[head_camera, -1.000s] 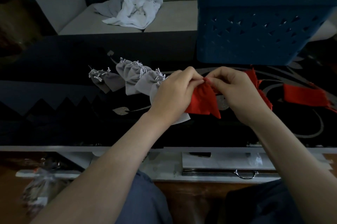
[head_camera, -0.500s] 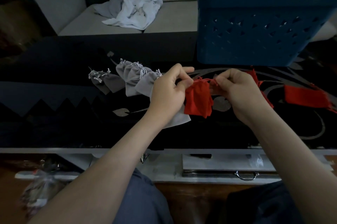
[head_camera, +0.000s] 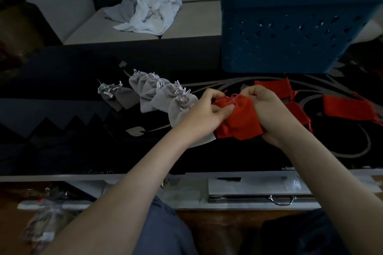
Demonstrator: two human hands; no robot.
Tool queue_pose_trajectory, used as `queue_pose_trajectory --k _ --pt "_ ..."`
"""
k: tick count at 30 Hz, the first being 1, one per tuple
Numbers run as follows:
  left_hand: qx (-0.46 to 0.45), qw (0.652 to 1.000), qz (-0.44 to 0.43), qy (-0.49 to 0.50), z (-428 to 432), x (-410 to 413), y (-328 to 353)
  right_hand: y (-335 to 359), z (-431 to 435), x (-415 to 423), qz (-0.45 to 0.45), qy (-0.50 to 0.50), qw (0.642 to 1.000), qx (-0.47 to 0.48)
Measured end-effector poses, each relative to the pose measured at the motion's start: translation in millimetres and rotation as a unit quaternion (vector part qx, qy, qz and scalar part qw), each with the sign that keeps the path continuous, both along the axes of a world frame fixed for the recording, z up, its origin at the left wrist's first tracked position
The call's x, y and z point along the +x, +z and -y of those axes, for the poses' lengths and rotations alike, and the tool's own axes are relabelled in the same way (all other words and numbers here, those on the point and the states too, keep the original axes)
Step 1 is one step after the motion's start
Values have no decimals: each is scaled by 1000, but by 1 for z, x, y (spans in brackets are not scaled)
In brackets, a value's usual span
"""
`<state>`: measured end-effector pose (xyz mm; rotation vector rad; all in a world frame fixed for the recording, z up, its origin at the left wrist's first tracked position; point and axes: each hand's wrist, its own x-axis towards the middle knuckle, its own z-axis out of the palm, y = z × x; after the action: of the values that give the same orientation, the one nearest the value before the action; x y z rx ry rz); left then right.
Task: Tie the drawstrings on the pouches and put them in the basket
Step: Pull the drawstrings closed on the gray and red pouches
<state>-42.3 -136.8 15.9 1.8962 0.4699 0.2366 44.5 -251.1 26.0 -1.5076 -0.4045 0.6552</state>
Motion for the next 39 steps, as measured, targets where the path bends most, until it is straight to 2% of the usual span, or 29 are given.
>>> queue_pose_trajectory --k 2,5,8,10,12,15,16,18,20,22,25,28,31,35,39 --pt "13 1000 -20 5 -3 1 -3 -6 -3 3 4 -7 1000 -5" --pt "118 991 -46 43 -4 4 -9 -10 -4 6 11 15 999 -38" --pt "197 974 -70 89 -5 8 -13 -8 3 10 108 91 981 -136" --pt "237 963 -96 88 -5 9 -15 -10 6 11 188 136 953 -196" --pt "267 955 -116 64 -3 10 -15 -19 6 13 285 133 918 -241" --pt "278 953 -120 17 1 10 -14 -31 1 16 355 101 900 -230" --pt "310 942 -126 -1 2 10 -15 -32 0 17 364 96 899 -223" --pt "407 900 -154 -5 6 10 -18 -34 0 18 372 87 898 -219" --pt "447 880 -161 8 11 11 -18 -36 5 20 389 74 889 -228" --pt "483 866 -129 11 17 14 -16 -36 11 22 407 50 884 -224" --pt "560 826 -64 7 24 19 -19 -32 25 32 440 -22 869 -223" --pt "576 817 -29 14 33 27 -24 -27 44 47 452 -108 839 -284" --pt "568 823 22 25 40 37 -29 -25 58 57 444 -172 798 -369" --pt "558 828 53 13 49 44 -29 -31 65 62 385 -139 752 -517" --pt "541 841 32 -9 51 44 -26 -33 65 64 376 -115 763 -513"
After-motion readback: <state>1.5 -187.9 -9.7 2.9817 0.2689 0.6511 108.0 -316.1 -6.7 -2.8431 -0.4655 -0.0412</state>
